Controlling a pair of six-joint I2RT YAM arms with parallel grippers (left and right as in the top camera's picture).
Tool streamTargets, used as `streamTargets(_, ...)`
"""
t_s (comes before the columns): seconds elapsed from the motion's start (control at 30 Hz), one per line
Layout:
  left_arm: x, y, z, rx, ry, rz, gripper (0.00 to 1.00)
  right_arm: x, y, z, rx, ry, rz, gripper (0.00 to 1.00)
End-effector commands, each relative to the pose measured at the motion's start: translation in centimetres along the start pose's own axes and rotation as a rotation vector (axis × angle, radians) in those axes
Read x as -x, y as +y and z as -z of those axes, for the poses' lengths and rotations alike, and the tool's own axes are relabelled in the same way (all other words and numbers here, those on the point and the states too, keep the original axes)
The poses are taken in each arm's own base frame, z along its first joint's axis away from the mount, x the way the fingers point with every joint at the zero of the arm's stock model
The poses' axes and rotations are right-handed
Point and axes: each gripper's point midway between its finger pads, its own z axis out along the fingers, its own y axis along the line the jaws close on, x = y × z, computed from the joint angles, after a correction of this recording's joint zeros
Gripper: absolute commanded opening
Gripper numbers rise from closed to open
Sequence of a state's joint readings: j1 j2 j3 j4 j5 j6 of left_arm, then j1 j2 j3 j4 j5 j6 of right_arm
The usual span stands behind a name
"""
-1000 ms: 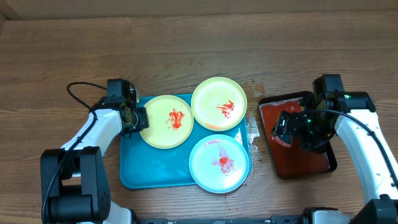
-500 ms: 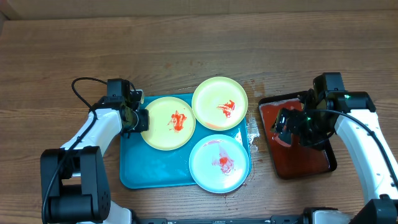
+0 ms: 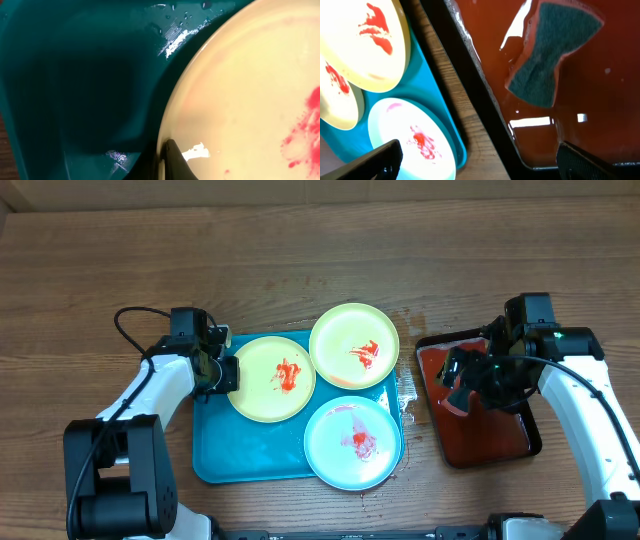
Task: Clean dirty plates on tray and stack at the side
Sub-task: 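Grip the left yellow plate rim with the left gripper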
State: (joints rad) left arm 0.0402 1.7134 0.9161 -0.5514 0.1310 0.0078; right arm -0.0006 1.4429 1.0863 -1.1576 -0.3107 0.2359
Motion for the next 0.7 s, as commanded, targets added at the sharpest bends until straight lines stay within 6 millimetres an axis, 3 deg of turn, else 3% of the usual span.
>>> streamTargets(0.0, -4.1, 0.7, -2.4, 0.004, 0.140, -0.102, 0.04, 0.3, -0.1, -0.3, 0.013, -0.015, -0.004, 1.00)
streamTargets(0.2, -3.9, 2.9, -2.1, 0.025, 0.122, 0.030, 0.04, -0.2, -1.0, -2.3, 0.009, -0.012, -0.084, 1.00)
streamTargets(0.33, -3.8, 4.4, -1.9, 0.012, 0.106, 0.207, 0.05, -1.1, -1.9, -4.2, 0.004, 0.000, -0.182, 1.00)
streamTargets(0.53, -4.0, 4.3, -1.7, -0.026, 0.112, 0.212, 0.04, -1.7, -3.1, -6.3, -0.004, -0.010, -0.295, 1.00)
streamTargets(0.67, -3.1, 2.5, -1.7, -0.138, 0.071, 0.092, 0.04, -1.0, -3.9, -6.6, -0.037, -0.054, -0.319, 0.99)
